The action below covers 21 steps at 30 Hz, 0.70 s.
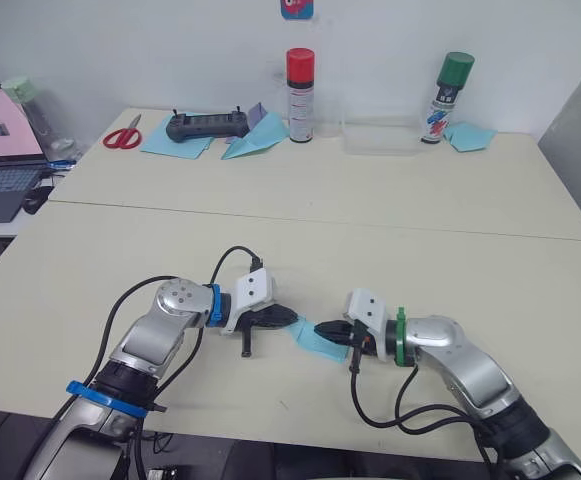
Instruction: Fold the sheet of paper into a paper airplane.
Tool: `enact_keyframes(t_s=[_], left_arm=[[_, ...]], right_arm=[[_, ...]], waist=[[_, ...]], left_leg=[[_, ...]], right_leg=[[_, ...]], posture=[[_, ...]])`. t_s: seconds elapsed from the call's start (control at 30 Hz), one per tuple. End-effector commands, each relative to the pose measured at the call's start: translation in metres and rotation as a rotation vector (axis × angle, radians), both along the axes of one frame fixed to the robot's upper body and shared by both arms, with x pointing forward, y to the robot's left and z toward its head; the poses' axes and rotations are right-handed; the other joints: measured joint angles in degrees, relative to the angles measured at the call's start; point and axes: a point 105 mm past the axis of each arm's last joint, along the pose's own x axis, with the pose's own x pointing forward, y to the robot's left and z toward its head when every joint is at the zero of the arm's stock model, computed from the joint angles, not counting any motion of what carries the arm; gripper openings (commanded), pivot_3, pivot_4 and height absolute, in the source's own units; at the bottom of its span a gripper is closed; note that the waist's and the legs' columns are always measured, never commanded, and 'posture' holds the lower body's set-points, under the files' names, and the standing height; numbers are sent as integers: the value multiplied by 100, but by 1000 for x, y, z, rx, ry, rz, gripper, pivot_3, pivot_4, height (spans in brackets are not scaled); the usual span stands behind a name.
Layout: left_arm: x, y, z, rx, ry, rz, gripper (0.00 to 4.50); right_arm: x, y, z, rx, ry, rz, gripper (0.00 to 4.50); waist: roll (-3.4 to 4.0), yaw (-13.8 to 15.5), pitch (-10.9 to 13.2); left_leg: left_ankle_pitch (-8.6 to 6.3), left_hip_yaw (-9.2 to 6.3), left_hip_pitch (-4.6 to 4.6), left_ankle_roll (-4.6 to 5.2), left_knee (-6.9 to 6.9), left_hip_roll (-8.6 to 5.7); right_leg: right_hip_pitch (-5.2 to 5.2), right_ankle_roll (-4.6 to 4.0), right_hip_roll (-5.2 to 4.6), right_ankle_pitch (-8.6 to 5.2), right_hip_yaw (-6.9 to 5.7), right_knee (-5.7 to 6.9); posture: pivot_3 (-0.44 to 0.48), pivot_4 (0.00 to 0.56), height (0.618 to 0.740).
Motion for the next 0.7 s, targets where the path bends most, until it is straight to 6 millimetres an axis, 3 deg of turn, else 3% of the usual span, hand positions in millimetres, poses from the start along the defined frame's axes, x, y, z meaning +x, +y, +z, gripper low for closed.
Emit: enact_keyframes(t_s=[0.03,0.13,0.2,0.3,0.37,0.53,0.7], left_arm=[[-9,7,-22,62,74,16,0],[-8,8,-21,62,74,20,0],[-7,8,-21,61,73,22,0],[-5,7,-20,47,75,29,0],[-4,6,-19,42,77,29,0],[0,3,-12,29,73,22,0],[6,2,-4,12,58,20,0]], right_arm=[[-12,-43,-20,-83,102,-78,22],[-19,-55,-13,-67,102,-90,22],[-13,-52,5,18,85,-131,22],[5,-28,50,188,-34,-124,22],[7,-8,65,225,-92,-62,22],[4,24,49,193,-80,31,22],[2,25,9,27,-26,44,22]], waist=[[1,7,-4],[-6,0,-14],[-8,-10,-19],[-9,-21,-14],[1,-41,-12],[-11,12,-15],[-7,9,-13]], left_leg=[[0,0,0,0,0,0],[-1,0,1,1,-2,0],[-1,0,4,1,-3,3],[0,1,5,1,-1,3],[0,5,5,1,2,4],[-1,-3,-6,0,-1,2],[-1,-2,-15,1,-5,-1]], right_leg=[[1,1,0,0,-1,-1],[2,0,-1,-2,-1,-1],[3,-19,1,-13,0,-1],[1,-23,2,-14,3,3],[-1,-21,2,-12,7,4],[-4,-12,2,-9,-6,-1],[-17,3,1,-3,-4,2]], posture=[[0,150,740],[0,150,740],[0,150,740],[0,150,740],[0,150,740],[0,150,740],[0,150,740]])
